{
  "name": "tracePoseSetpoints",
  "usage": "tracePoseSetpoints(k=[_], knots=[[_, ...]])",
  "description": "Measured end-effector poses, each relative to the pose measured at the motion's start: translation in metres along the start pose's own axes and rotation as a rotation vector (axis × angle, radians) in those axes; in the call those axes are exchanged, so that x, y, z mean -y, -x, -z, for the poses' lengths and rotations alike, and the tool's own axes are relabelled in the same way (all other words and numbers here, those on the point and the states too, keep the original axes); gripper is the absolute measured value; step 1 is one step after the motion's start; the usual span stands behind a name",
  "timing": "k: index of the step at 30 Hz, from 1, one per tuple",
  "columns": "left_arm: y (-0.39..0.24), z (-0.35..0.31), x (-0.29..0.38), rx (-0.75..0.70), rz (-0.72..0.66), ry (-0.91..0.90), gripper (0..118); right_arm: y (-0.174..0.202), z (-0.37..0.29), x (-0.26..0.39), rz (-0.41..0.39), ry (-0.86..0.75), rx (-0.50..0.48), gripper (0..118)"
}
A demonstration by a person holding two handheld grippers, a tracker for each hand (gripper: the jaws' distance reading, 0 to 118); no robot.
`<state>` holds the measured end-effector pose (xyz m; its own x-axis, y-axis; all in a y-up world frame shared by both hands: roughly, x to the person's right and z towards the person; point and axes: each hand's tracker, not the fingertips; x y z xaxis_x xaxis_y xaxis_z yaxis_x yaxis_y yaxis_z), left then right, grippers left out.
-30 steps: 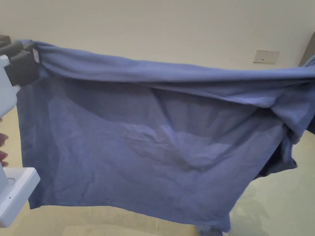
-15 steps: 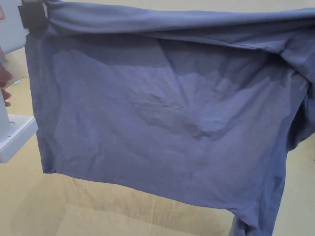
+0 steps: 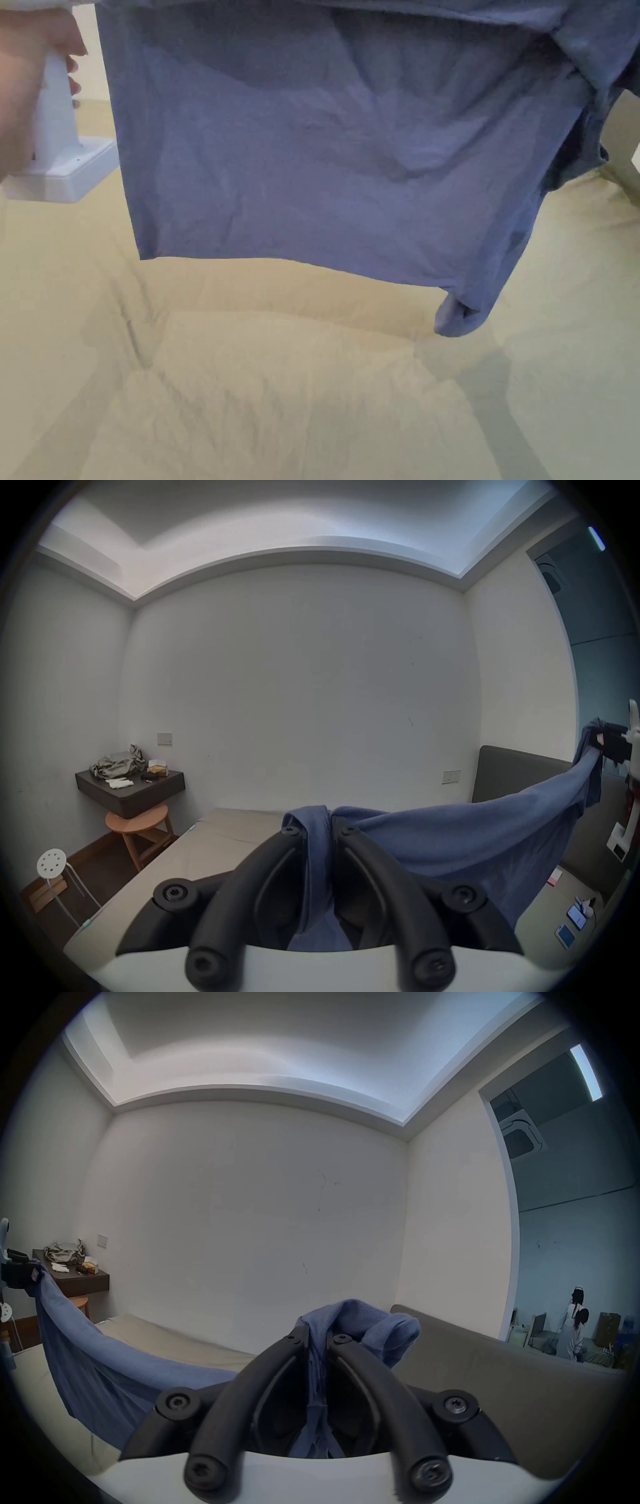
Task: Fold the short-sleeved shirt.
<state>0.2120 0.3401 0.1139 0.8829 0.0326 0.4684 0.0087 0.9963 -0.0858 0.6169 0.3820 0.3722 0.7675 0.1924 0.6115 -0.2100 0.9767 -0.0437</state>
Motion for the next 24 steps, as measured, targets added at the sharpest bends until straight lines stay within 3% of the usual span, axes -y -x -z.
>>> tracePoseSetpoints(k=[4, 8, 14, 17, 20, 24], knots=[[0.000, 0.024, 0.017, -0.020, 0.007, 0.022, 11, 0.016, 0.026, 0.032, 0.009, 0.052, 0.002, 11], [-0.002, 0.024, 0.052, -0.024, 0.041, 0.077, 11, 0.027, 0.030, 0.080, -0.041, 0.127, -0.007, 11], [-0.002, 0.006, 0.142, 0.008, 0.069, 0.217, 11, 0.028, 0.007, 0.179, 0.026, 0.342, -0.052, 11], [-0.001, -0.016, 0.199, -0.002, 0.103, 0.313, 11, 0.033, -0.029, 0.228, 0.044, 0.477, -0.080, 11], [-0.002, -0.048, 0.258, -0.006, 0.071, 0.433, 11, 0.038, -0.078, 0.277, -0.003, 0.590, -0.099, 11], [-0.001, -0.095, 0.327, 0.003, 0.059, 0.591, 11, 0.033, -0.141, 0.340, 0.024, 0.760, -0.119, 11]])
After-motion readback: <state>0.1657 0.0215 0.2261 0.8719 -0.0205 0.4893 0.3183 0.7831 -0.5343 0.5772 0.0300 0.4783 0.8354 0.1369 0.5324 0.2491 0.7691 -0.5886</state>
